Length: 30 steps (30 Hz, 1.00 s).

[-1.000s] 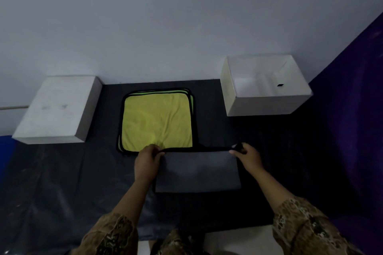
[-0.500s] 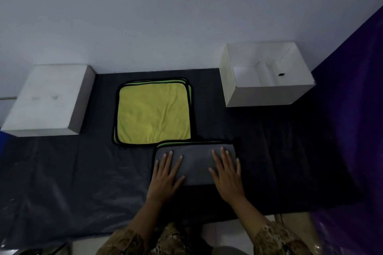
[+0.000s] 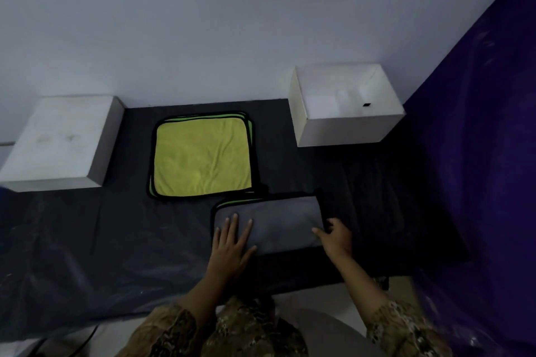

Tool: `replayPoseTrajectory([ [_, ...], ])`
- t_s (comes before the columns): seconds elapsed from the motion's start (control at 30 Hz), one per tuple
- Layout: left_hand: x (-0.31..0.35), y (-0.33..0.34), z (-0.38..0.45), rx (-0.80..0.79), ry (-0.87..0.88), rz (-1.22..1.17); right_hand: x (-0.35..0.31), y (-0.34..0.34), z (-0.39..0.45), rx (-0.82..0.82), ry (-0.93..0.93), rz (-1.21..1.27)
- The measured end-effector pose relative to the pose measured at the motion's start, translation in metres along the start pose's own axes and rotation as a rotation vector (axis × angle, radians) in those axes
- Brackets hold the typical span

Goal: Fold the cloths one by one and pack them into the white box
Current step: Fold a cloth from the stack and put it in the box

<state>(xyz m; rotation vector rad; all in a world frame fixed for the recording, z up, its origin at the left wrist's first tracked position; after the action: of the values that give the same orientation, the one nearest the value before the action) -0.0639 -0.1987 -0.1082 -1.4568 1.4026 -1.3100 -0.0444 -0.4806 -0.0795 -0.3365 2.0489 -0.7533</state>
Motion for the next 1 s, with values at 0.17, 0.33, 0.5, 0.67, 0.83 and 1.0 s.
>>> replayPoseTrajectory([
  [0.17, 0.042, -0.015, -0.003, -0.049, -0.093, -0.113, 0.014, -0.035, 0.000, 0.030, 0.109, -0.231],
  [0.33, 0.059, -0.036, 0.022, -0.122, -0.286, -1.009, -0.032, -0.015, -0.024, -0.310, 0.010, 0.343],
  [0.5, 0.091, -0.037, 0.026, -0.515, -0.505, -1.736, -0.065, 0.030, -0.051, -0.707, -0.033, 0.386],
  [0.67, 0.047, -0.006, 0.030, -0.308, -0.568, -1.629, -0.056, 0.045, -0.046, -0.629, 0.171, 0.475],
  [0.83, -0.014, -0.005, 0.006, -0.075, -0.569, -1.353, -0.050, 0.058, -0.041, -0.446, 0.017, 0.229],
  [1.0, -0.033, -0.025, -0.020, 0.010, -0.513, -1.185, -0.049, 0.082, -0.047, -0.330, -0.109, 0.064],
])
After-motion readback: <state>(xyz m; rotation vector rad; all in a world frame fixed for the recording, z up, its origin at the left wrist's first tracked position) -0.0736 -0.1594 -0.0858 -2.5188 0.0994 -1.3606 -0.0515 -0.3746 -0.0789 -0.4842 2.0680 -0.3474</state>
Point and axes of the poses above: each hand's wrist, its own z-axis towards the middle knuckle, its own y-axis out of the palm, x = y × z, the point moved 8 cm from there along z, towards the middle knuckle
